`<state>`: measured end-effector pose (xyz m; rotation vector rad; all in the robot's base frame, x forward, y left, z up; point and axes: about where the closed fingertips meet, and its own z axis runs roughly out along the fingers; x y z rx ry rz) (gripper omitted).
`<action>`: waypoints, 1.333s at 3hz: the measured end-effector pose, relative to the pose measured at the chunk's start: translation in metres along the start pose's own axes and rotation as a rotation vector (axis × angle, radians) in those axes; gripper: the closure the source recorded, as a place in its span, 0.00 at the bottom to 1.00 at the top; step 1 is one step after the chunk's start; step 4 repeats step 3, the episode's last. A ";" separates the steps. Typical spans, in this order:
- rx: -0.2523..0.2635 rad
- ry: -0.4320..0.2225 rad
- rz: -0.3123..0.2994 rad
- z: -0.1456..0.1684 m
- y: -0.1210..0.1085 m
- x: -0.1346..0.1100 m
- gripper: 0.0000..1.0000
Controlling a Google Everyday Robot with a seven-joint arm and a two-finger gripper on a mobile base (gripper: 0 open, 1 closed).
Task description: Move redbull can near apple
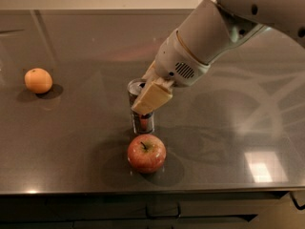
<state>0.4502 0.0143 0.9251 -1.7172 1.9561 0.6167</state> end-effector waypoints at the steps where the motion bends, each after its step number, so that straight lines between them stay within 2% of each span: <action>1: -0.002 0.001 -0.004 0.000 0.001 -0.001 0.12; 2: -0.002 0.002 -0.007 0.000 0.003 -0.003 0.00; 4: -0.002 0.002 -0.007 0.000 0.003 -0.003 0.00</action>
Offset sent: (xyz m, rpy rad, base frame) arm -0.0012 0.0011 0.0008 -0.0007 -0.0009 0.0035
